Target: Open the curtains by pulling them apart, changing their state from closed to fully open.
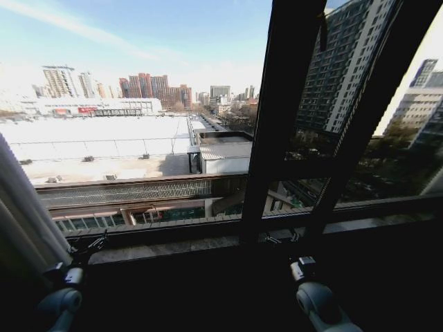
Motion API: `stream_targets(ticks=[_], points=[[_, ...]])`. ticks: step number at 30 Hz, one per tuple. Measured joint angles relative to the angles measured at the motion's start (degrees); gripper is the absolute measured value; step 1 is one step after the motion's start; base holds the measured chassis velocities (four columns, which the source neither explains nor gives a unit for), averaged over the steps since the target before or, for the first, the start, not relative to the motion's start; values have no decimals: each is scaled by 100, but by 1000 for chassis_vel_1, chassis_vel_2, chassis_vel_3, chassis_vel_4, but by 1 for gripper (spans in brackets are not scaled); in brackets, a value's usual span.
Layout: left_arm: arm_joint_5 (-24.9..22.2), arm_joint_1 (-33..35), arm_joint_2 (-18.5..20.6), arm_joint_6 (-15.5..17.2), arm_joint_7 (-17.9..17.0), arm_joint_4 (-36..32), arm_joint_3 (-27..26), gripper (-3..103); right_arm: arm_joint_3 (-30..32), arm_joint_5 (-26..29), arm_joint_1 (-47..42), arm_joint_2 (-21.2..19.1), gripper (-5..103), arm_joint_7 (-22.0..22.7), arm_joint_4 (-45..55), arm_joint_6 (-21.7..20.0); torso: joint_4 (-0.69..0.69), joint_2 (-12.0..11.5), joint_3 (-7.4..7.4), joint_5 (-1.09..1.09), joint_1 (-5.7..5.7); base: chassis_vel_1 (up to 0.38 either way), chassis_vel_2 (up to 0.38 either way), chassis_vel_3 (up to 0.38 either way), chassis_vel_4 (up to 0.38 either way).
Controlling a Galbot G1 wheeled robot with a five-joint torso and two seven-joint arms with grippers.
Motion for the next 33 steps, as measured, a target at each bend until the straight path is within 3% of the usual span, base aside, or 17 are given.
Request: stream_targets(ticks=[33], points=[[125, 51, -63, -109, 99, -20, 20, 100, 0, 0, 0, 0, 100, 0, 0, 0, 1, 0, 0, -1, 0, -12, -14, 13, 13]])
